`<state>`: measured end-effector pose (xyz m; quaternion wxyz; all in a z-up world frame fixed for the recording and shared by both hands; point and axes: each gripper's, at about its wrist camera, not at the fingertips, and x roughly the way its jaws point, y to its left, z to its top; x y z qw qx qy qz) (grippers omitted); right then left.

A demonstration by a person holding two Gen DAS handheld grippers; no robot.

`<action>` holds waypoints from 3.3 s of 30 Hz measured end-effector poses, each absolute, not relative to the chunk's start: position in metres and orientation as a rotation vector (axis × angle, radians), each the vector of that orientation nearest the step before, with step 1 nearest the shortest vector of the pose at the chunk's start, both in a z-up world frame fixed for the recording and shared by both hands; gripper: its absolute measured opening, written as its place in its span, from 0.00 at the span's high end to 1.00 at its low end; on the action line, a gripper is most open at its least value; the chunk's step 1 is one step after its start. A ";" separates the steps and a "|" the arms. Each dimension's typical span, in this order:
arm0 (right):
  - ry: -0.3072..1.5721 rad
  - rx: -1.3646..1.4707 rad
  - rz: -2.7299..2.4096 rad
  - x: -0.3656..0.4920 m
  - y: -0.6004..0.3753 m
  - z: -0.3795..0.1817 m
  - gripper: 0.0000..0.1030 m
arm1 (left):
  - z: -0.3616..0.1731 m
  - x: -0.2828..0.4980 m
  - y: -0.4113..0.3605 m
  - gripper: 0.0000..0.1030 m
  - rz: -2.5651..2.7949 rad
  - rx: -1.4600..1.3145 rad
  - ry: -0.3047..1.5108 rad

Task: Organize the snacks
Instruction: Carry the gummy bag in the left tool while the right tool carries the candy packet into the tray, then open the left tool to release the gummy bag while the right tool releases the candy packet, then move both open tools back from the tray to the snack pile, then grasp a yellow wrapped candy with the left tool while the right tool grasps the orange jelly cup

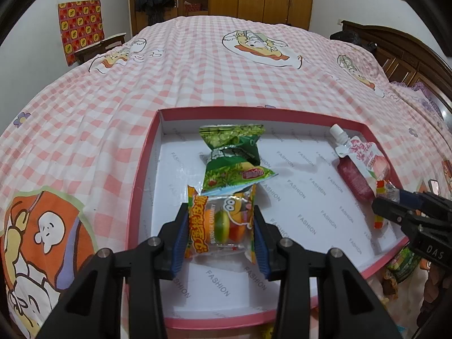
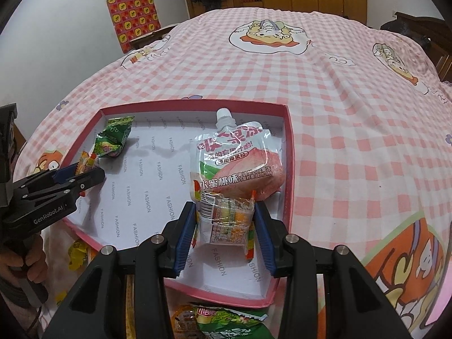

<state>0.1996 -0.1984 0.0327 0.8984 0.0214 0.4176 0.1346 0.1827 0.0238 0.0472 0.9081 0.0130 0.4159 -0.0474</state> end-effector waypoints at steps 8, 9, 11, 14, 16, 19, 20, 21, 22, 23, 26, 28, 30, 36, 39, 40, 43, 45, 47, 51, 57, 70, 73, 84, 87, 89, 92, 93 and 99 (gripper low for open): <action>0.869 -0.009 0.263 0.201 -0.197 0.030 0.60 | 0.048 0.183 0.022 0.59 -0.090 0.021 0.868; 0.869 -0.019 0.262 0.201 -0.197 0.029 0.60 | 0.048 0.183 0.021 0.58 -0.089 0.026 0.869; 0.868 -0.029 0.260 0.202 -0.197 0.028 0.61 | 0.048 0.182 0.019 0.55 -0.091 0.036 0.870; 0.868 -0.044 0.250 0.202 -0.196 0.028 0.61 | 0.048 0.182 0.015 0.48 -0.106 0.047 0.871; 0.864 -0.048 0.245 0.202 -0.195 0.027 0.61 | 0.048 0.182 0.014 0.43 -0.112 0.049 0.871; 0.863 -0.039 0.244 0.201 -0.195 0.028 0.61 | 0.047 0.181 0.011 0.38 -0.112 0.048 0.870; 0.863 -0.036 0.245 0.201 -0.195 0.028 0.61 | 0.047 0.181 0.012 0.38 -0.112 0.047 0.870; 0.861 -0.034 0.248 0.201 -0.195 0.029 0.60 | 0.048 0.181 0.012 0.37 -0.112 0.043 0.870; 0.859 -0.030 0.253 0.201 -0.195 0.030 0.59 | 0.047 0.181 0.012 0.37 -0.111 0.038 0.870; 0.858 -0.024 0.259 0.201 -0.195 0.030 0.57 | 0.048 0.181 0.012 0.37 -0.109 0.030 0.871; 0.842 -0.007 0.288 0.197 -0.194 0.032 0.48 | 0.050 0.179 0.016 0.37 -0.094 0.016 0.865; 0.832 -0.010 0.300 0.193 -0.192 0.033 0.45 | 0.053 0.177 0.018 0.37 -0.085 0.012 0.859; 0.819 -0.007 0.310 0.189 -0.190 0.036 0.38 | 0.056 0.175 0.022 0.37 -0.075 0.002 0.859; 0.785 0.005 0.324 0.178 -0.190 0.046 0.35 | 0.066 0.162 0.027 0.33 -0.077 -0.036 0.860; 0.775 0.012 0.327 0.171 -0.191 0.051 0.35 | 0.070 0.155 0.026 0.32 -0.085 -0.039 0.854; 0.771 0.015 0.326 0.168 -0.192 0.052 0.35 | 0.071 0.153 0.026 0.32 -0.088 -0.040 0.854; 0.761 0.032 0.323 0.160 -0.196 0.056 0.35 | 0.076 0.143 0.025 0.31 -0.104 -0.045 0.849; 0.759 0.058 0.326 0.154 -0.200 0.059 0.35 | 0.078 0.135 0.023 0.31 -0.112 -0.040 0.849; 0.758 0.077 0.329 0.149 -0.203 0.060 0.35 | 0.080 0.130 0.022 0.31 -0.115 -0.036 0.850; 0.757 0.111 0.329 0.135 -0.208 0.060 0.35 | 0.083 0.117 0.023 0.31 -0.121 -0.042 0.849; 0.758 0.146 0.317 0.115 -0.218 0.058 0.35 | 0.085 0.097 0.024 0.31 -0.124 -0.041 0.846; 0.794 0.190 0.313 0.088 -0.226 0.046 0.35 | 0.068 0.075 0.019 0.32 -0.130 0.004 0.876; 0.807 0.189 0.313 0.084 -0.225 0.043 0.35 | 0.062 0.075 0.015 0.33 -0.128 0.018 0.890; 0.847 0.178 0.388 0.073 -0.210 0.034 0.38 | 0.034 0.082 0.002 0.60 -0.168 0.021 0.971; 0.856 0.183 0.397 0.074 -0.208 0.031 0.46 | 0.032 0.083 0.000 0.61 -0.174 0.015 0.969; 0.867 0.193 0.401 0.076 -0.208 0.028 0.51 | 0.030 0.084 -0.001 0.61 -0.176 0.010 0.968; 0.887 0.205 0.391 0.080 -0.209 0.023 0.54 | 0.029 0.087 0.000 0.61 -0.172 -0.011 0.974; 0.891 0.212 0.383 0.082 -0.210 0.022 0.54 | 0.028 0.088 0.000 0.61 -0.172 -0.020 0.973; 0.906 0.248 0.356 0.091 -0.215 0.013 0.55 | 0.024 0.089 -0.001 0.61 -0.173 -0.010 0.959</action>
